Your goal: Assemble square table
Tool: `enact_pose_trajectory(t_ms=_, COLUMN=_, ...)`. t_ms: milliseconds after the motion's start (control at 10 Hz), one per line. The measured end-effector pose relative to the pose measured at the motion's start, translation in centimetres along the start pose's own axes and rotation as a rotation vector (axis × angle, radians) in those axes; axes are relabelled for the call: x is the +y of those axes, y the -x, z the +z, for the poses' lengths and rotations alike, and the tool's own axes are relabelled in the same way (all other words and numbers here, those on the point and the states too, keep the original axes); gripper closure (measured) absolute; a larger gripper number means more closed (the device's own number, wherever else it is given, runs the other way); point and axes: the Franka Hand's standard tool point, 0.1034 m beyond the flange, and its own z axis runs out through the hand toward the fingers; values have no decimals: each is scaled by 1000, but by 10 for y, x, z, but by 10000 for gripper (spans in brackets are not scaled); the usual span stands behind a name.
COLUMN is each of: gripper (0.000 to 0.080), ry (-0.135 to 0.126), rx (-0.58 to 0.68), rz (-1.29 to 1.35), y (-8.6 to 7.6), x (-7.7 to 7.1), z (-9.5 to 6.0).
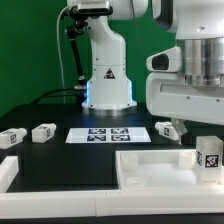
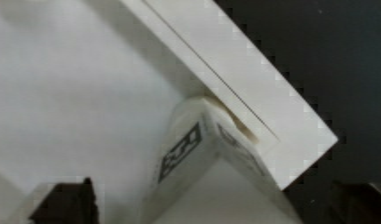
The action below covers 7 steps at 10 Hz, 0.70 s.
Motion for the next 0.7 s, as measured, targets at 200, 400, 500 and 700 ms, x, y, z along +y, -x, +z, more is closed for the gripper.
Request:
enact_pose_trajectory(t_ms=200, gripper=150, ry=35, rx=24, rz=-310, y=1, x=-2, z=-1)
enact_pose_trajectory(t_ms=400, gripper=150, ry=43, rx=23, rz=-559, y=5, x=-6, z=1)
enact_pose_trajectory(t_ms=500, gripper=150, ry=40, rx=21, rz=-582, y=5, x=-5, z=1)
enact_pose_trajectory(t_ms=700, gripper=272, ry=39, rx=21, rz=-562, y=5, x=-5, z=1)
